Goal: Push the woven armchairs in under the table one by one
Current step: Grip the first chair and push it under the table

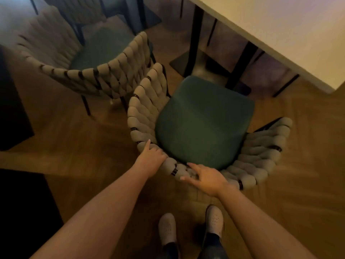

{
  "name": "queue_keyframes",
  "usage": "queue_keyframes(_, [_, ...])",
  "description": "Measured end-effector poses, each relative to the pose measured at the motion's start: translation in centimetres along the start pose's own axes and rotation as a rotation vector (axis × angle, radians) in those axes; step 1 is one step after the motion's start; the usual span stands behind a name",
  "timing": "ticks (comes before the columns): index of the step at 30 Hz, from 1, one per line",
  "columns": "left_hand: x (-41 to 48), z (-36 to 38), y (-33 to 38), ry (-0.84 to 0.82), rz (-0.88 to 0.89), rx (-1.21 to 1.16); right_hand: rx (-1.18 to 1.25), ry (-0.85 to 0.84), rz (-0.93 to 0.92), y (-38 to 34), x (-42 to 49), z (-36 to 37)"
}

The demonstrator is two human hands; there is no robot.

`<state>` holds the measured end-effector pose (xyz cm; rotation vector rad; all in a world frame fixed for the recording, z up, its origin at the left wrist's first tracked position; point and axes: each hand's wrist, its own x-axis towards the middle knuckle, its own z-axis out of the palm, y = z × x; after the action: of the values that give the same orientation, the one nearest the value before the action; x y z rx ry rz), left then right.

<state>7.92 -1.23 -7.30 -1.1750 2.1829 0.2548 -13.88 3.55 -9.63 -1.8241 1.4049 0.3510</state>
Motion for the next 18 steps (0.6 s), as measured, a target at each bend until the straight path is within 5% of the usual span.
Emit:
queue_keyframes(7, [2.8,0.7,0.0,-0.068,-0.019,0.110,-0.235,0.192,-0.110,0.4,-0.2,1.4])
queue_keyframes(18, [4.7,-0.4,-1.0,-0.021,0.024,0.113,-0.249,0.235,-0.068,1.5,1.5,0.4])
